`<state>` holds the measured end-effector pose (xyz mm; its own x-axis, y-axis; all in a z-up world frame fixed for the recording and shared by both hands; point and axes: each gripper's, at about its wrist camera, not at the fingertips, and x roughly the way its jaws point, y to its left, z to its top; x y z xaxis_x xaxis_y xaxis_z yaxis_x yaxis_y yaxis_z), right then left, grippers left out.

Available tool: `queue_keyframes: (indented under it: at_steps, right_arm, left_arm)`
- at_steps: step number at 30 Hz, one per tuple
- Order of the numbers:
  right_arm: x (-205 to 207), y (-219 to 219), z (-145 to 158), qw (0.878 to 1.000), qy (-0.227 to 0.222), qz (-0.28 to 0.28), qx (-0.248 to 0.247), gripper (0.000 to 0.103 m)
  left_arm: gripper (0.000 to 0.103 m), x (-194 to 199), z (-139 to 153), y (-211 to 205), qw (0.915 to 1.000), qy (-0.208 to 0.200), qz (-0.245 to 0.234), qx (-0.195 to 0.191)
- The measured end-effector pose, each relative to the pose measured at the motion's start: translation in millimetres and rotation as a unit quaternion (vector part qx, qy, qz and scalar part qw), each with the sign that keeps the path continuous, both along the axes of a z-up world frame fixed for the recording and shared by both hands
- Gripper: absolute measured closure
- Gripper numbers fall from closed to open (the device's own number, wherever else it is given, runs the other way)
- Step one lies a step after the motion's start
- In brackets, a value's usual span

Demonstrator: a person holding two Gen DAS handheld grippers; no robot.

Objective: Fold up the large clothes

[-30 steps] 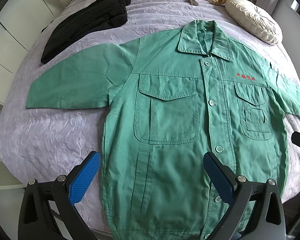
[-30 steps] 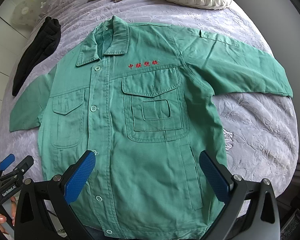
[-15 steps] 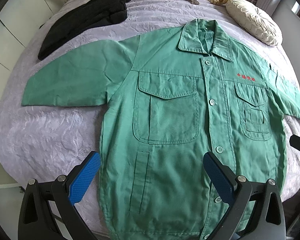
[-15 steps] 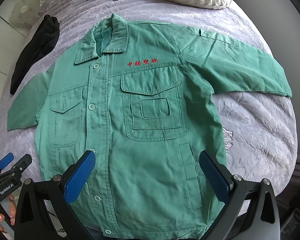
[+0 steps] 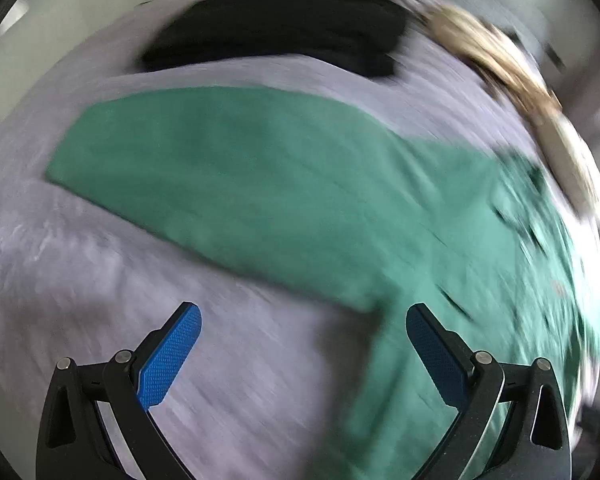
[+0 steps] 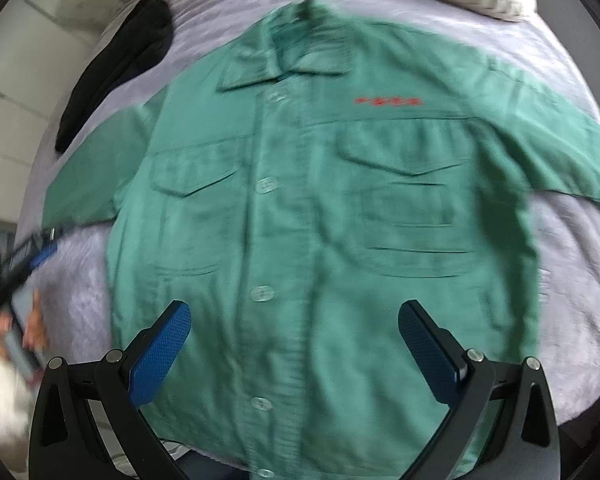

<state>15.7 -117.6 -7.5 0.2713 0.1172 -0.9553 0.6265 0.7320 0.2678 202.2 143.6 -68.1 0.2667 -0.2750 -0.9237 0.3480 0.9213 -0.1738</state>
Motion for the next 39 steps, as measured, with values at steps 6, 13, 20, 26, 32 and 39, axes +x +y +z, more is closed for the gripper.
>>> queue_keyframes:
  at_steps: [6,13,20,26,32,39]
  right_arm:
    - [45,41,-26,0.999,0.014,0.052,0.006,0.000]
    - [80,72,-52,0.996,0.006,0.091,0.016,0.000]
    - [82,66,-50,0.996,-0.048,0.071,0.028,0.001]
    - [63,37,-37,0.995,-0.095,0.029,0.020,0.001]
    - [22,-15,-25,0.993,-0.114,-0.030,-0.007,0.001]
    - [-42,-87,-39,0.989,-0.093,-0.113,-0.011,0.001]
  left_arm:
    - [0.000,103,-43,77,0.9901,-0.028,0.137,0.015]
    - [0.054,154,-75,108,0.9794,-0.037,0.198,0.014]
    - [0.096,140,-16,104,0.9839,-0.084,0.133,-0.084]
    - [0.096,90,65,5,0.9785,-0.134,-0.017,-0.155]
    - [0.097,-16,109,-161,0.9431,-0.133,-0.216,-0.215]
    - [0.095,-132,18,-299,0.9273,-0.112,-0.352,-0.062]
